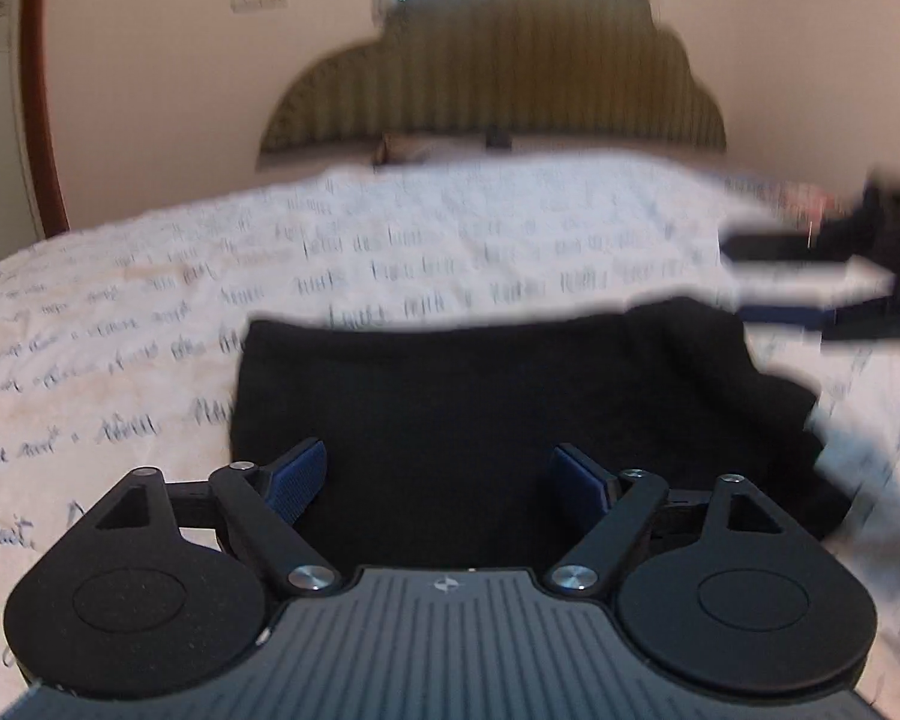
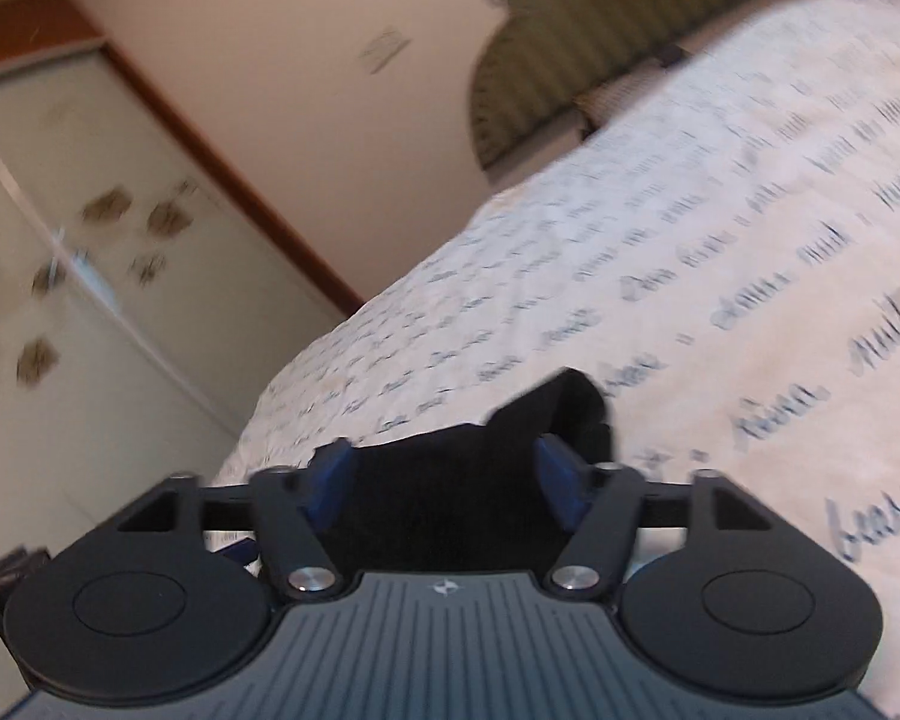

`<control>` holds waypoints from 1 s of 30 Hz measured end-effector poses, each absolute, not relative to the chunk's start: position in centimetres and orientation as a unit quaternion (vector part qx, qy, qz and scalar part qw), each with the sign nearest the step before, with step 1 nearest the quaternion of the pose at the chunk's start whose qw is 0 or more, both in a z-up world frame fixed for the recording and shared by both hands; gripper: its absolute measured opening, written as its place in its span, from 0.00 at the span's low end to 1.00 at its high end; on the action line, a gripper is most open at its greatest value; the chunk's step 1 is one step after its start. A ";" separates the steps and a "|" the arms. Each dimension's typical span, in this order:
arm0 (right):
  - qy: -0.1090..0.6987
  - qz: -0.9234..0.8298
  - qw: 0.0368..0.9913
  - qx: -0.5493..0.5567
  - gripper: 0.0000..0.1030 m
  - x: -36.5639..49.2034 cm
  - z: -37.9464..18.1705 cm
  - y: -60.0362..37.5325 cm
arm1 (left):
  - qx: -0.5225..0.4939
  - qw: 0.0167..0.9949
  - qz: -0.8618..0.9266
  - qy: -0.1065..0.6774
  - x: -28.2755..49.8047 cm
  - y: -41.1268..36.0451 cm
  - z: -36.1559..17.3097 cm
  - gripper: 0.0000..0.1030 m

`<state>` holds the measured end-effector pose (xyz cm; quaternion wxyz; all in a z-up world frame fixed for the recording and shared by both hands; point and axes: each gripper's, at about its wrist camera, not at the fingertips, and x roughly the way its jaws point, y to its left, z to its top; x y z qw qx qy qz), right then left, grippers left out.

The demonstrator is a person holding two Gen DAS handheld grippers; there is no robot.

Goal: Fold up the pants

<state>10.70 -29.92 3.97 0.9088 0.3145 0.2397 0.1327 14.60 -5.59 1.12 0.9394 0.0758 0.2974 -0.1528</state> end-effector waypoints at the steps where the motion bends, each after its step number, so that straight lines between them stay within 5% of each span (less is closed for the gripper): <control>1: 0.239 0.140 0.913 0.301 0.81 11.1 4.3 -29.1 | 0.087 0.940 -0.148 0.296 14.6 -5.7 0.3 0.88; 11: 0.174 0.084 0.945 0.264 0.81 8.8 5.1 -28.4 | 0.064 0.945 -0.145 0.285 14.6 -4.7 -0.9 0.96; 17: 0.288 0.165 0.895 0.298 0.79 12.0 1.0 -26.6 | 0.065 0.946 -0.143 0.284 14.6 -4.7 -0.9 0.97; 30: 0.241 0.129 0.854 0.442 0.78 8.1 0.1 -33.9 | 0.071 0.947 -0.133 0.283 14.0 -4.5 -0.2 0.97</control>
